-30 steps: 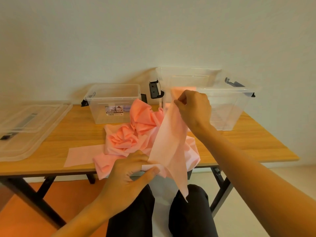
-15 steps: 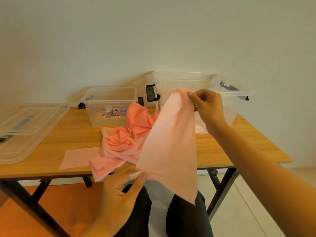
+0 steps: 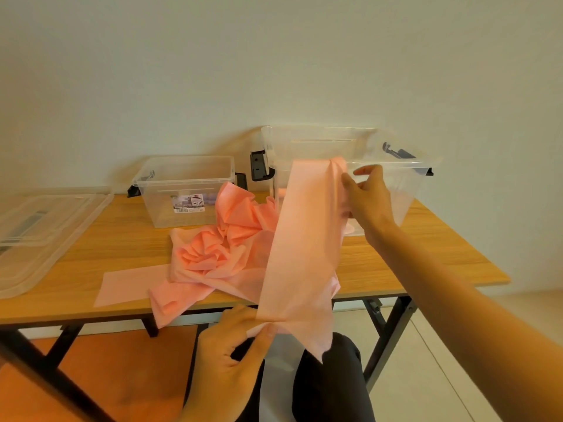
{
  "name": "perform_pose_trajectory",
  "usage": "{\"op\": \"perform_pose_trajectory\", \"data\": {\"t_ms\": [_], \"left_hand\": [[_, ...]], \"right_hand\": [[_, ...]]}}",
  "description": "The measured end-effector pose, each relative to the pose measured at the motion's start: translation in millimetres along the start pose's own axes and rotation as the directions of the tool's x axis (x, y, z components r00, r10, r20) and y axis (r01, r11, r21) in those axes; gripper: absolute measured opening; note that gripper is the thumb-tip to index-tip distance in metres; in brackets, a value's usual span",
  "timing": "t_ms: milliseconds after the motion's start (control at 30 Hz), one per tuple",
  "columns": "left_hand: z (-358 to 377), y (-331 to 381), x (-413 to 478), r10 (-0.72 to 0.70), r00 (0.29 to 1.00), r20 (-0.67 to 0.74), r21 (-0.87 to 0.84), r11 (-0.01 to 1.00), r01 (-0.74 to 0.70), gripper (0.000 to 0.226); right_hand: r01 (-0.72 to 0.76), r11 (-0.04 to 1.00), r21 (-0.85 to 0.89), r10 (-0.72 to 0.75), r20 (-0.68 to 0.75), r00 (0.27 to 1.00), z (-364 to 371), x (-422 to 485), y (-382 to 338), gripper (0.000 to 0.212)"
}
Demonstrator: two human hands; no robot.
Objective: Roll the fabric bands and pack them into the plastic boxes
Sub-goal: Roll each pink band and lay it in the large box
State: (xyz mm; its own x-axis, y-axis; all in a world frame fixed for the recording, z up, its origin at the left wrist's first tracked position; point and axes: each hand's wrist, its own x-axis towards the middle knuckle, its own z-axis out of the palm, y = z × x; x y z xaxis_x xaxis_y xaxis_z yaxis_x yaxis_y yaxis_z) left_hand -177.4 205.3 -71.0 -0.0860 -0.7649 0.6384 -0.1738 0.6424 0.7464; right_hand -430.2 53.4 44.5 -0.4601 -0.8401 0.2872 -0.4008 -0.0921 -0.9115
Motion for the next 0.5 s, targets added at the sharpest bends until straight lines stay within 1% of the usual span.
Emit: {"op": "perform_pose_trajectory", "data": {"t_ms": [67,100,133,200,300,367,400,433,467,500], "left_hand": [[1.4,0.3,-0.3,0.029,1.0,0.005,0.027,0.999,-0.029,0.024],[2.1,0.3,0.1,0.043,0.999,0.009,0.04,0.998,-0.044,0.023],[2.8,0.5,0.3,0.058,0.998,0.015,0.047,0.997,-0.058,0.022],[4.7,1.4,0.9,0.081,0.996,0.027,0.051,0.995,-0.082,0.021],[6.1,3.0,0.6,0.074,0.997,0.033,0.045,0.996,-0.075,0.021],[6.3,2.6,-0.4,0.067,0.997,0.04,0.039,0.997,-0.069,0.022],[6.2,2.5,-1.0,0.059,0.997,0.042,0.037,0.997,-0.06,0.022],[5.9,2.5,-1.1,0.049,0.998,0.041,0.033,0.998,-0.05,0.022],[5.4,2.4,-1.0,0.035,0.999,0.037,0.028,0.999,-0.036,0.021],[5.5,1.9,-1.0,0.019,0.999,0.033,0.022,1.0,-0.02,0.02]], "right_hand": [[0.151,0.978,-0.147,-0.149,0.024,0.988,4.2,1.3,-8.6,0.05],[0.195,0.954,-0.227,-0.197,0.014,0.98,7.3,3.0,-12.7,0.056],[0.211,0.933,-0.291,-0.223,-0.008,0.975,10.3,5.5,-15.6,0.057],[0.198,0.924,-0.326,-0.229,-0.06,0.972,15.0,11.9,-20.2,0.046],[0.114,0.98,-0.164,-0.132,-0.102,0.986,17.8,21.7,-23.9,0.024],[0.104,0.988,-0.111,-0.117,-0.124,0.985,14.3,28.3,-24.1,0.007],[0.101,0.989,-0.109,-0.116,-0.15,0.982,10.2,30.1,-23.5,0.003],[0.08,0.993,-0.09,-0.096,-0.191,0.977,5.0,32.0,-22.5,0.007],[0.041,0.998,-0.042,-0.05,-0.235,0.971,-1.1,33.5,-20.8,0.012],[-0.024,0.999,0.028,0.03,-0.268,0.963,-7.9,35.3,-17.7,0.015]]}}
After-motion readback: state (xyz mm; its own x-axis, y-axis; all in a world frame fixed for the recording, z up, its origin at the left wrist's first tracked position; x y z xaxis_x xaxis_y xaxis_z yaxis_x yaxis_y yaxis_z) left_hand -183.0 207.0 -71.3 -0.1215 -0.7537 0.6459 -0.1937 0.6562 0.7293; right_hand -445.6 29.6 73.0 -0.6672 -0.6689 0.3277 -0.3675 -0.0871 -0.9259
